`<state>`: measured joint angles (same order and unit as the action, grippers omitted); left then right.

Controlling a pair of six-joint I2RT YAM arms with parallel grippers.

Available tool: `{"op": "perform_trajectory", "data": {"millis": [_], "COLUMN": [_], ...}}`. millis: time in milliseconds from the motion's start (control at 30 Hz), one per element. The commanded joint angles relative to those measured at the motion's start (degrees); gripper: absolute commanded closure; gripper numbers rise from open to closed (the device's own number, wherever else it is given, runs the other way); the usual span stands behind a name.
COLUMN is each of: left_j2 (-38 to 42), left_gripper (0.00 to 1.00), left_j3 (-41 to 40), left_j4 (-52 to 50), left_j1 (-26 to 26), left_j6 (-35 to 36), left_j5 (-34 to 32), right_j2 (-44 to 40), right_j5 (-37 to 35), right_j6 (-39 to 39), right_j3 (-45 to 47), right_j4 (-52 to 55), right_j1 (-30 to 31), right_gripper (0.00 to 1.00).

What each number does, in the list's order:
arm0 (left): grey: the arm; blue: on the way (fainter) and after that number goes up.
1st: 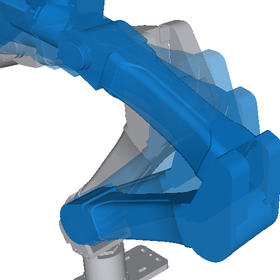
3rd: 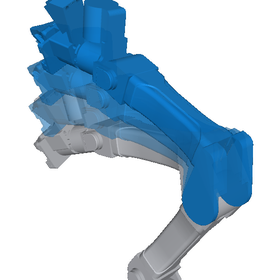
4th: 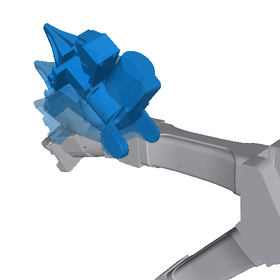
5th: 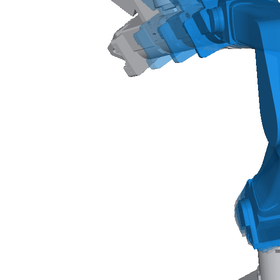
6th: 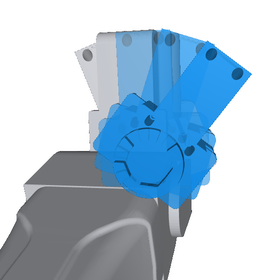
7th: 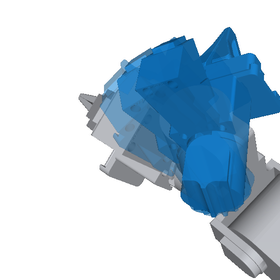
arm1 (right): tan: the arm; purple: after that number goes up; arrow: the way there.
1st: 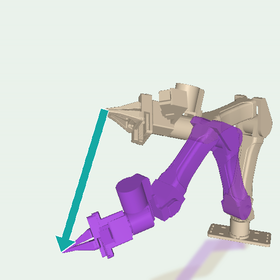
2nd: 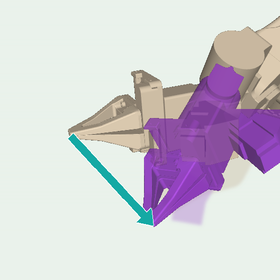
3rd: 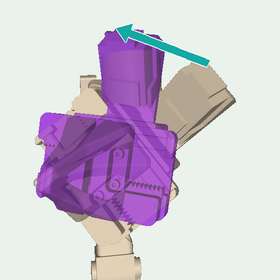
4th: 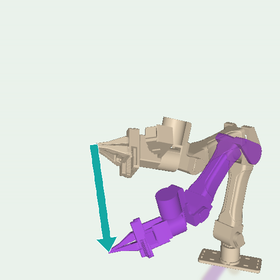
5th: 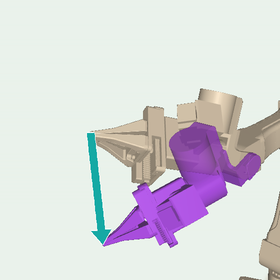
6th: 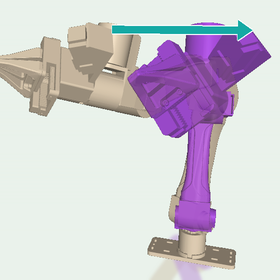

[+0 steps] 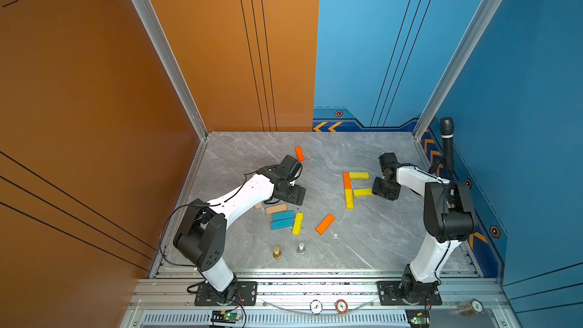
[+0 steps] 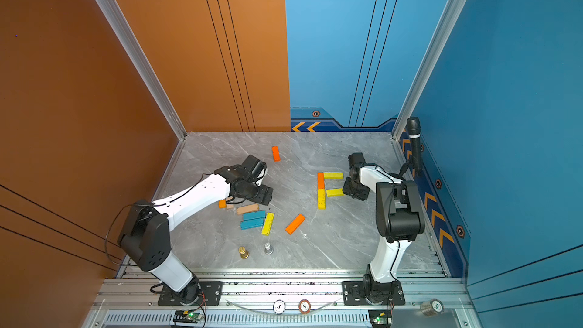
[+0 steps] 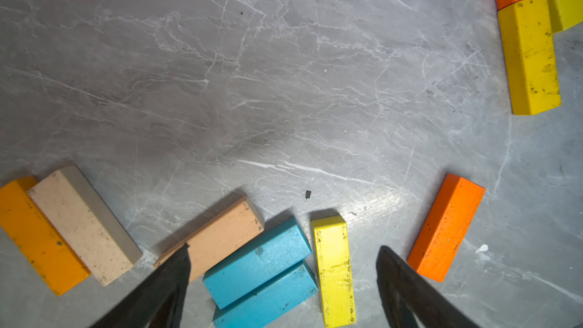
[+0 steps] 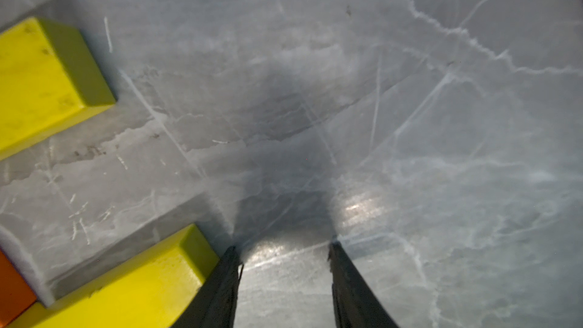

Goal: Assemble the number 6 with building blocks
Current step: Assemble the building block at the center of the board.

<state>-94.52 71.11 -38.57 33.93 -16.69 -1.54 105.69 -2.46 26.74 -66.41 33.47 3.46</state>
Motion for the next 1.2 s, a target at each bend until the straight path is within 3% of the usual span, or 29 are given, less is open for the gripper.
{"op": "perform_trajectory", "data": {"millis": [0,700,1167], "left_j2": [-0.1,-0.2,0.2], "left_gripper": [0.08,0.08,0.08], "left_j3": [1.2,1.3,1.2], "left_j4": [-1.2,-1.2,-1.2], "left_j1": [0.3,0.4,0.6], "left_j6": [0.8,0.7,0.8], "left_j5": [-0.8,-0.7,-0.7], "right_j2": [-1.2,-2.3,-7.9], "right_j5": [-1.1,-1.3,-3.8], "right_j6": [-0.5,-0.6,-1.3], "right_j3": [1.2,1.5,3.7], "right_j4": [2.1,2.8,3.4], "right_j1": [0.6,1.5,1.2], "right_gripper": [0.52,0.52,0.47]}}
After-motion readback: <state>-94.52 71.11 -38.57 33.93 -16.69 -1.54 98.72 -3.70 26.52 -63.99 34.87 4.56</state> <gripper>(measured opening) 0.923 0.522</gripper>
